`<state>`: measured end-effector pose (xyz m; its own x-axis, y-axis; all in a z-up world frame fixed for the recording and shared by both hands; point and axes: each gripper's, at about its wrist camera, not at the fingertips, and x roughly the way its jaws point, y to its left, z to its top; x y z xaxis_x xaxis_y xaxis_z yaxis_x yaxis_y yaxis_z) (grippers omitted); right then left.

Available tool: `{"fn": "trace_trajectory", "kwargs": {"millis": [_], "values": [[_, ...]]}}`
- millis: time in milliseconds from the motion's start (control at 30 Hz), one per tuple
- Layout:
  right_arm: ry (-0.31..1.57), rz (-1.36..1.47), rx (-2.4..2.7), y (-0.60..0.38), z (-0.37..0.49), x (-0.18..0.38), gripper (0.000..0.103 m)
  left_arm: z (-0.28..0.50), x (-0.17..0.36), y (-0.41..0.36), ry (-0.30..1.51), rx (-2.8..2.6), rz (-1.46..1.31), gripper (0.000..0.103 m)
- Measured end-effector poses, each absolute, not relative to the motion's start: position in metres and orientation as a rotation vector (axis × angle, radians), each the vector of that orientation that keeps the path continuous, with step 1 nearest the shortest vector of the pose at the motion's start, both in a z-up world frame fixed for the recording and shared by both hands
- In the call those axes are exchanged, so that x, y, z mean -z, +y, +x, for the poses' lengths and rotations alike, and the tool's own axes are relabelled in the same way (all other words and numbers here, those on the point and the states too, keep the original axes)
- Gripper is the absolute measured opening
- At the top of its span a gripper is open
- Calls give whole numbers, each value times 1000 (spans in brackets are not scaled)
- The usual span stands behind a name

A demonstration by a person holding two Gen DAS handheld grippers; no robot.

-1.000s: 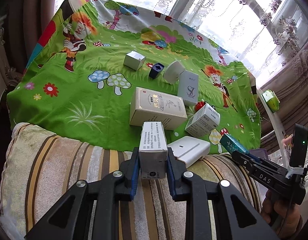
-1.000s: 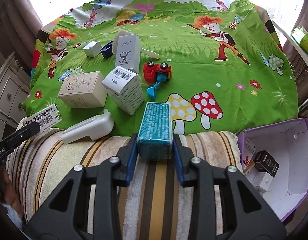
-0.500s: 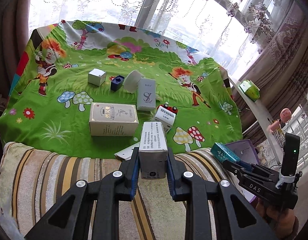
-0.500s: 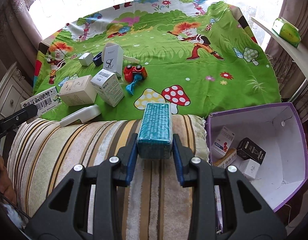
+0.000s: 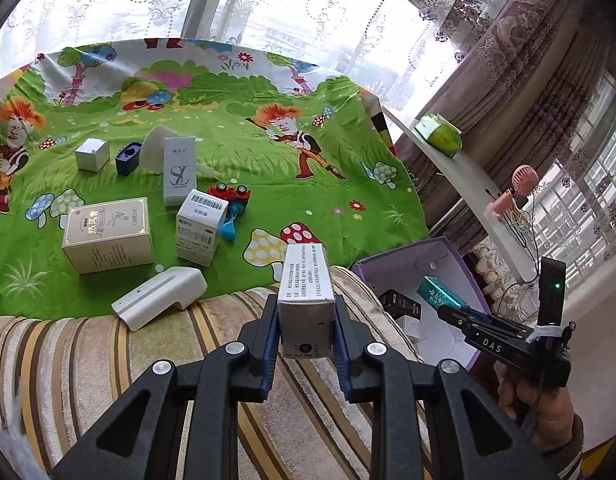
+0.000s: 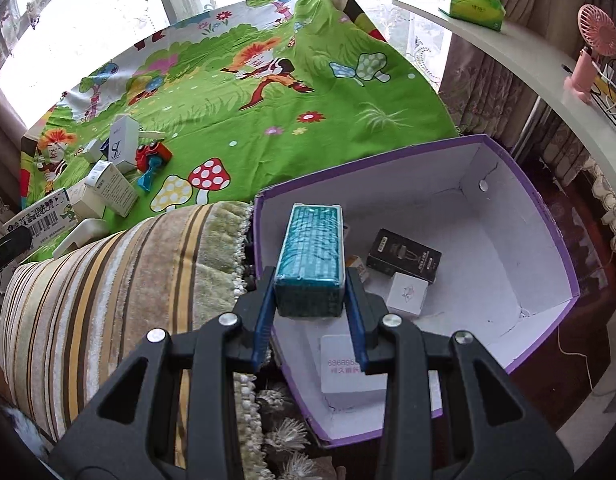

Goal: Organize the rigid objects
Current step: 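Carry both boxes into purple box and open both grippers to release, then withdraw both open grippers from purple box back over the bed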

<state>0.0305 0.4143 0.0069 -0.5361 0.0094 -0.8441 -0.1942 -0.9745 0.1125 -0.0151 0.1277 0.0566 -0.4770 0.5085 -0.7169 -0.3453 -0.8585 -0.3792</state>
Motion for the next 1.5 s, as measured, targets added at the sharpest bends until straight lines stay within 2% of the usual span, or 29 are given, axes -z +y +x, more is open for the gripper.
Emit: {"fn": "trace_trajectory", "kwargs": {"millis": [800,1167,1433,1500], "values": [[453,-1313,-2419,529,68,3,37,-17,-32,267,-77,-1965,-1313,27],[472,-1281,-2409,541,73,0,37,-18,-29,258,-98,-1985,-1338,35],[478,-1284,-2415,539,72,-1,38,-19,-32,249,-119,-2009,-1327,36],[491,-1285,-2425,537,72,-2,41,-19,-33,245,-123,-2023,-1322,36]]}}
